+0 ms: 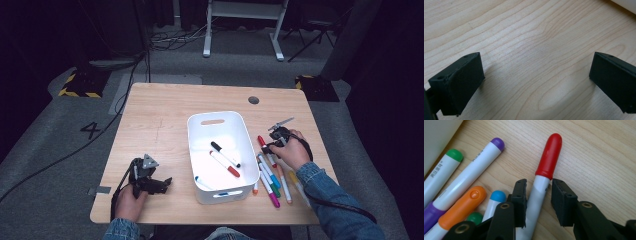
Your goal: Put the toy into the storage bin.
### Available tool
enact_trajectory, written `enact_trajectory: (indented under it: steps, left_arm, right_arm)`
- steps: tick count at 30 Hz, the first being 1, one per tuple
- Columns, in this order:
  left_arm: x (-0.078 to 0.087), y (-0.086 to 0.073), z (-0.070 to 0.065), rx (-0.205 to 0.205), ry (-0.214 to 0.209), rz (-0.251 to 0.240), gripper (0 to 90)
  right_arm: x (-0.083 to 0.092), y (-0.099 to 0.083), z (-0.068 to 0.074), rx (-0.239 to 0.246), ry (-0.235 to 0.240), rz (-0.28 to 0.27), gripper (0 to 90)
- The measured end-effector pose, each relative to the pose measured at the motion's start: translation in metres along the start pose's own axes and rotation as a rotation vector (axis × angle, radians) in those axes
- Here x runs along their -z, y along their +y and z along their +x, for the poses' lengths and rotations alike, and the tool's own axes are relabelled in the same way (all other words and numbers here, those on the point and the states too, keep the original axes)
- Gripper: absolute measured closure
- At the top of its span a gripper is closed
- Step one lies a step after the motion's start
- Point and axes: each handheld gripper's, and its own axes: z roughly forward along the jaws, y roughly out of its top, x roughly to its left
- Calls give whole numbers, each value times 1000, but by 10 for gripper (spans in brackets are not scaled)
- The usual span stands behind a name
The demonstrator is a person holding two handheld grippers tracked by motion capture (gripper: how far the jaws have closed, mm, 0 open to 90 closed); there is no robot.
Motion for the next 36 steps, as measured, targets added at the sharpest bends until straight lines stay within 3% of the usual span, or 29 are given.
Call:
enact_trajectory:
  steps: [9,18,23,36]
  left_arm:
    - [0,0,0,1,0,0,0]
    - [0,0,0,1,0,0,0]
    - [0,0,0,1,-1,0,0]
    - [0,0,0,1,-1,0,0]
  right_arm:
    - [0,0,3,7,-25,7,766]
    - [1,1,5,13,-44,20,774]
    - [4,3,3,13,-29,2,774]
    - [48,17,15,37,20,-63,774]
